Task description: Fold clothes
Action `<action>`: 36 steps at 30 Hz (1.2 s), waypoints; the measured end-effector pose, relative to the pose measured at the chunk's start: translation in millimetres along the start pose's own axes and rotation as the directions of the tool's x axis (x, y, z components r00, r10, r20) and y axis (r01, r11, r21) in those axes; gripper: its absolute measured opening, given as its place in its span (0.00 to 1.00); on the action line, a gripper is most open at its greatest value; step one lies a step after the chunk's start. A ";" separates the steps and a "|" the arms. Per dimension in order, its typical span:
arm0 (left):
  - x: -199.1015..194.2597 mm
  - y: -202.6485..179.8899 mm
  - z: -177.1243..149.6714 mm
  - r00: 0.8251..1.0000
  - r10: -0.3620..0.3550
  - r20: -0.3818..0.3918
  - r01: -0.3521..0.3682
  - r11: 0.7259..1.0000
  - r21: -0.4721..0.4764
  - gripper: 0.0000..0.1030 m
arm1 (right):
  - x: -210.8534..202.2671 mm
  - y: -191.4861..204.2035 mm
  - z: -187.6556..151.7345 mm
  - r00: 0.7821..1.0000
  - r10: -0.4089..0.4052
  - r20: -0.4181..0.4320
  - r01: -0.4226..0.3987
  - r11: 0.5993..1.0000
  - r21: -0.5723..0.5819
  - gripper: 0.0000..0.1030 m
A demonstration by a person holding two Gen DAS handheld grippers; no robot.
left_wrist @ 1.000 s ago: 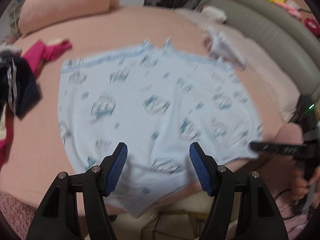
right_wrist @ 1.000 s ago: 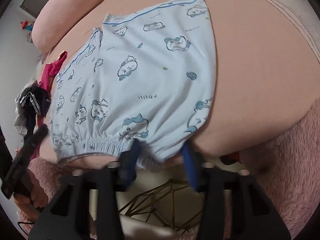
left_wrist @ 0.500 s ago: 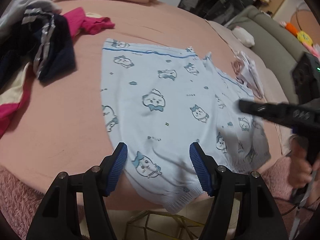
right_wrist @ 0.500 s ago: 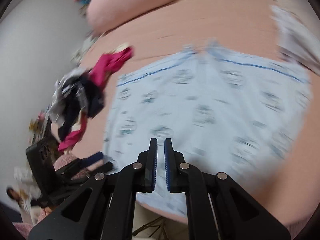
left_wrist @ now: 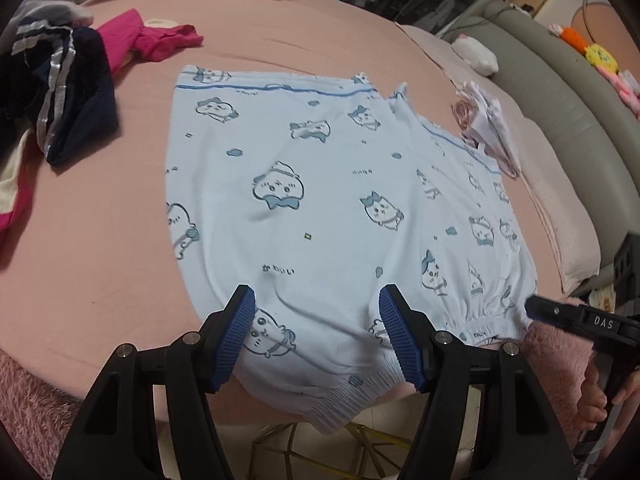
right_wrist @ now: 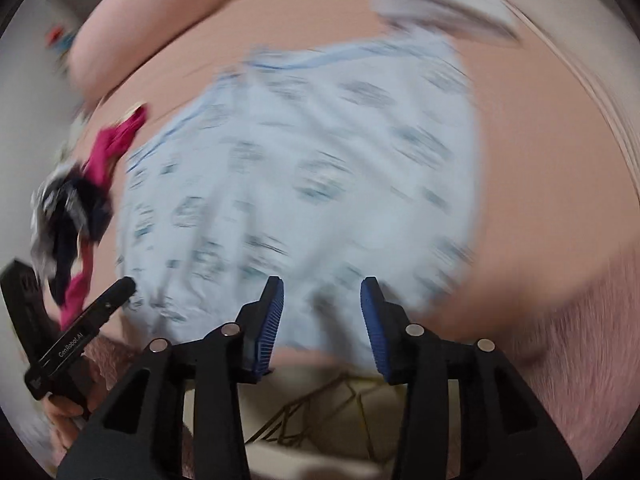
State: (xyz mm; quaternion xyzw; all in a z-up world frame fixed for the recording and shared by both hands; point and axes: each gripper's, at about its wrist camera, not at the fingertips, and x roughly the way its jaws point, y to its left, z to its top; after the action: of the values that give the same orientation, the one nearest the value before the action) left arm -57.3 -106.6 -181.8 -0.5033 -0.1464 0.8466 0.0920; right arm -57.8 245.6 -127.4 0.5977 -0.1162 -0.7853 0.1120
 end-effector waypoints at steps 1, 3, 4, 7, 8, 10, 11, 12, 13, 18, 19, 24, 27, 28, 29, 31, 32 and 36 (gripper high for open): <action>0.5 0.1 -0.8 1.000 -0.002 -0.004 0.002 1.000 0.001 0.66 | 0.4 -11.1 -3.2 1.000 -0.010 -0.005 0.010 0.999 0.031 0.43; 0.5 1.1 -1.9 1.000 -0.006 -0.007 0.006 1.000 -0.005 0.66 | 7.0 -26.6 -4.9 1.000 -0.021 -0.021 0.023 0.997 0.072 0.46; 0.5 1.7 -2.2 1.000 -0.009 -0.009 0.008 1.000 -0.008 0.66 | 11.8 -30.4 -4.6 0.999 -0.002 -0.034 0.005 0.996 0.087 0.48; -0.8 4.2 -1.8 1.000 -0.014 -0.005 0.014 1.000 -0.022 0.66 | 25.6 -27.7 1.2 0.996 0.074 -0.049 -0.069 0.994 0.088 0.47; -1.4 5.3 -1.6 1.000 -0.016 -0.004 0.015 0.999 -0.028 0.66 | 26.9 -21.2 6.4 0.994 0.106 -0.041 -0.104 0.993 0.054 0.33; -2.5 7.6 -1.6 1.000 -0.018 -0.001 0.018 0.999 -0.039 0.66 | 30.6 -4.7 19.7 0.988 0.141 -0.059 -0.141 0.990 -0.006 0.13; -3.1 8.8 -1.7 1.000 -0.019 0.001 0.019 0.999 -0.044 0.66 | 30.8 5.6 28.4 0.987 0.149 -0.058 -0.152 0.987 -0.043 0.10; -3.8 9.8 -1.8 1.000 -0.020 0.002 0.020 0.999 -0.049 0.66 | 30.7 18.1 39.1 0.986 0.157 -0.052 -0.161 0.983 -0.089 0.09; -4.5 10.8 -1.9 1.000 -0.022 0.004 0.022 0.998 -0.054 0.66 | 30.6 31.1 50.2 0.985 0.165 -0.046 -0.169 0.976 -0.135 0.08; -10.1 21.7 -1.8 0.999 -0.029 0.022 0.031 0.994 -0.103 0.66 | 32.5 112.4 91.7 0.966 0.252 -0.057 -0.257 0.910 -0.325 0.08; -11.4 24.5 -1.7 0.999 -0.030 0.027 0.033 0.993 -0.115 0.66 | 35.2 128.7 93.5 0.961 0.267 -0.072 -0.275 0.893 -0.355 0.08; -13.0 35.3 -0.3 0.998 -0.048 0.037 0.053 0.984 -0.170 0.66 | 98.3 174.3 74.5 0.943 0.223 -0.246 -0.313 0.844 -0.436 0.09; -11.8 37.3 -0.2 0.998 -0.052 0.034 0.057 0.983 -0.177 0.66 | 122.8 167.3 67.2 0.933 0.205 -0.297 -0.314 0.866 -0.388 0.10; -11.6 38.5 0.2 0.997 -0.066 0.033 0.071 0.981 -0.182 0.66 | 113.7 162.2 68.9 0.924 0.243 -0.294 -0.343 0.867 -0.360 0.14; -11.5 40.6 1.5 0.995 -0.095 0.033 0.100 0.976 -0.192 0.66 | 103.6 157.0 70.5 0.913 0.282 -0.293 -0.374 0.866 -0.332 0.24; -10.7 41.5 6.9 0.979 -0.200 0.040 0.204 0.956 -0.213 0.66 | 79.1 145.9 71.0 0.917 0.316 -0.244 -0.384 0.864 -0.324 0.27; -10.3 40.5 10.7 0.966 -0.256 0.046 0.260 0.941 -0.218 0.66 | 65.9 141.3 69.8 0.926 0.313 -0.210 -0.369 0.867 -0.335 0.29; -8.8 21.6 31.8 0.954 -0.294 0.053 0.298 0.942 -0.154 0.66 | 38.5 127.4 47.5 0.979 0.180 -0.099 -0.205 0.861 -0.466 0.41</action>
State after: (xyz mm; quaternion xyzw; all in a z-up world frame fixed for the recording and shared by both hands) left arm -81.3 -134.6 -167.6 -0.4690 -0.2893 0.8159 0.1751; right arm -108.9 115.0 -110.0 0.5577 0.0228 -0.7589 0.3354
